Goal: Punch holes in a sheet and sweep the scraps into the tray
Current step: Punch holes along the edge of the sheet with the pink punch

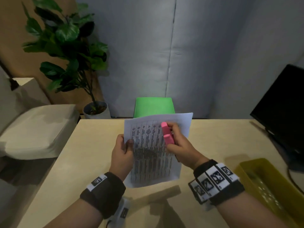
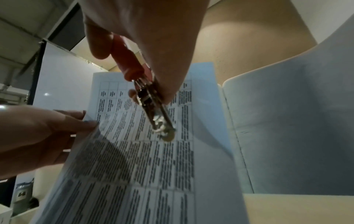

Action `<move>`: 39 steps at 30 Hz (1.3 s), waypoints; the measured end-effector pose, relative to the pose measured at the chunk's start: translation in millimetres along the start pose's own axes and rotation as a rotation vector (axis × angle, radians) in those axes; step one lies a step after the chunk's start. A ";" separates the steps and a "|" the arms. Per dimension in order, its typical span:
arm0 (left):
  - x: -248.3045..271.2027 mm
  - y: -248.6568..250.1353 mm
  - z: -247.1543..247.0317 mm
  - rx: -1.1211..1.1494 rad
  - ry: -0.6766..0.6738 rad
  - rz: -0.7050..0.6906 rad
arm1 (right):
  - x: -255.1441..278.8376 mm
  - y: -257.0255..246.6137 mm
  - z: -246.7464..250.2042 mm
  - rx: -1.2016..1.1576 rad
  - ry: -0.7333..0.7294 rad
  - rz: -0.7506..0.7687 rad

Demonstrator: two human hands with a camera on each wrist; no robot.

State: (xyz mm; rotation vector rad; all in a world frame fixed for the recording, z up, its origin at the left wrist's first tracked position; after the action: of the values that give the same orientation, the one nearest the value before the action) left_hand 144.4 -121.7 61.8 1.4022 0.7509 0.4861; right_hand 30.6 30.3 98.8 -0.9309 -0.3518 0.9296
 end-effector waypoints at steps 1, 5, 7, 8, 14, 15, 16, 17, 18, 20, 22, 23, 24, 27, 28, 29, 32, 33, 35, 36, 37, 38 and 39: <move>1.0 -0.8 -12.1 0.007 -0.014 0.007 | 1.2 -0.7 10.6 0.036 0.035 0.026; 10.2 -8.4 -54.7 0.043 -0.077 0.048 | 7.7 -5.1 49.0 0.147 0.201 0.112; 15.3 -12.1 -74.4 0.068 -0.091 0.055 | 10.7 -2.7 65.2 0.222 0.256 0.132; 18.0 -14.1 -83.1 0.076 -0.098 0.056 | 11.8 -0.9 72.7 0.241 0.278 0.141; 36.4 -21.3 -134.5 0.063 -0.146 0.063 | 17.2 23.6 105.8 0.226 0.212 0.115; 37.9 -22.4 -141.4 0.052 -0.137 0.055 | 18.1 28.8 108.9 0.247 0.206 0.120; 39.1 -23.5 -148.4 0.042 -0.128 0.054 | 18.9 34.0 112.0 0.277 0.208 0.128; 40.3 -26.4 -154.3 0.028 -0.124 0.065 | 19.5 38.9 114.6 0.304 0.213 0.130; 42.0 -28.7 -160.0 0.013 -0.123 0.076 | 20.5 42.9 117.0 0.324 0.217 0.129; 44.7 -33.6 -170.2 -0.013 -0.118 0.100 | 22.4 47.3 121.3 0.371 0.218 0.144; 46.5 -33.8 -176.9 -0.007 -0.101 0.120 | 23.2 47.0 124.2 0.423 0.220 0.178; 46.9 -31.8 -179.8 0.003 -0.093 0.125 | 22.5 45.5 125.8 0.429 0.222 0.202; 46.4 -29.9 -182.1 0.026 -0.090 0.127 | 20.9 44.1 126.7 0.428 0.226 0.218; 41.9 -20.6 -187.5 0.096 -0.079 0.118 | 14.1 37.7 128.8 0.441 0.227 0.224; 39.4 -19.1 -187.4 0.108 -0.071 0.114 | 11.4 35.5 128.4 0.442 0.225 0.222; 36.0 -19.5 -186.1 0.113 -0.062 0.116 | 8.5 33.8 127.2 0.443 0.224 0.216; 25.0 -28.4 -178.6 0.121 -0.053 0.144 | -1.2 31.4 119.3 0.442 0.238 0.194; 22.0 -31.2 -176.5 0.123 -0.064 0.163 | -4.4 31.7 115.9 0.448 0.237 0.181; 18.2 -32.9 -173.7 0.131 -0.088 0.192 | -9.7 34.8 108.5 0.463 0.220 0.148; 16.8 -31.6 -172.1 0.149 -0.103 0.197 | -12.1 36.5 104.7 0.466 0.210 0.132; 15.3 -31.2 -170.5 0.159 -0.114 0.198 | -13.9 37.1 101.0 0.463 0.204 0.120; 13.4 -32.2 -169.1 0.159 -0.122 0.189 | -15.4 37.6 97.7 0.457 0.205 0.111; 11.8 -32.3 -168.0 0.156 -0.126 0.172 | -15.7 37.0 95.5 0.451 0.211 0.102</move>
State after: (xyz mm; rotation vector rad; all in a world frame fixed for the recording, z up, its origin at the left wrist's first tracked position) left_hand 27.7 -0.8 27.7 1.6359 0.5787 0.4756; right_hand -57.5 77.7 125.8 -0.6253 0.0875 0.9425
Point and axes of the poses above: each hand's wrist, its own x-axis away from the middle knuckle, its own z-axis out of the back of the hand, y = z × x, the point moved 7 cm from there along -x, towards the middle knuckle, and after that the axes turned 14 degrees about x, right-handed, at the moved point
